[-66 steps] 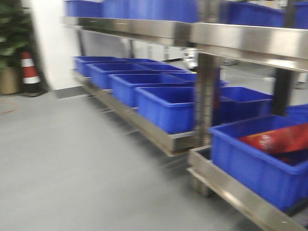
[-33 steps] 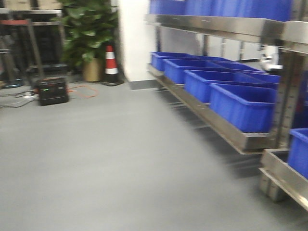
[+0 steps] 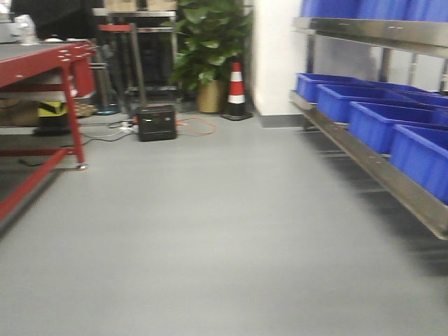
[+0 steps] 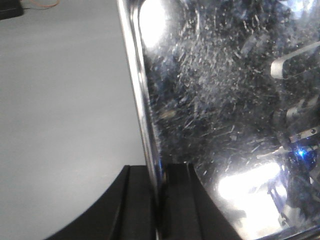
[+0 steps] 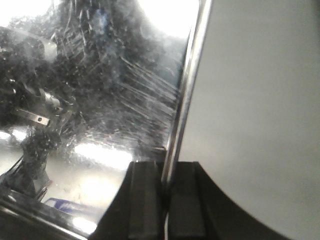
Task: Stack silver trays without gaps
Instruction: 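Carry the steel tray in both grippers while driving to the other shelf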
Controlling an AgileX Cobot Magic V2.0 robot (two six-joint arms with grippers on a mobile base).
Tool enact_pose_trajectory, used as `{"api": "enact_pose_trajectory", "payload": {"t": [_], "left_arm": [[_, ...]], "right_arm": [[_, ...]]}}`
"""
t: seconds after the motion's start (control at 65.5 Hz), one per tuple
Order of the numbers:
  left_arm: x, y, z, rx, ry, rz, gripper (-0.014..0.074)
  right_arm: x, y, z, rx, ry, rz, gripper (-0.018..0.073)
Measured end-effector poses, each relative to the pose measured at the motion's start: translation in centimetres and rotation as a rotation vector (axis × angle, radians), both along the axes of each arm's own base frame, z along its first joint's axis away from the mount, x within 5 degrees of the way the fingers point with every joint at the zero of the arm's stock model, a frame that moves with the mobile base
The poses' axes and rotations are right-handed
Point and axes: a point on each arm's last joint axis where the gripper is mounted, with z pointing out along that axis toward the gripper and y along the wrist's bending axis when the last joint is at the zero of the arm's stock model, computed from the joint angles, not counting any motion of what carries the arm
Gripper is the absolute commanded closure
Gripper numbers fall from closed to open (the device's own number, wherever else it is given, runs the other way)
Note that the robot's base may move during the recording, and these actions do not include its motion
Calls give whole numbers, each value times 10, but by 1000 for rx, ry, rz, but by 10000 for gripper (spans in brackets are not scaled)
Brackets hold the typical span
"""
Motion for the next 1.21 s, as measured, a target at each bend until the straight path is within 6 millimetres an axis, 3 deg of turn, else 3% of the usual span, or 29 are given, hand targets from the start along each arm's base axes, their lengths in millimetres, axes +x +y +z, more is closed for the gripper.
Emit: {"api": "enact_pose_trajectory", "payload": {"t": [1.206], "left_arm": [[-1, 0, 1, -1, -2, 0, 604]], "right_arm": [[0, 0, 0, 2, 0, 1, 629]]}}
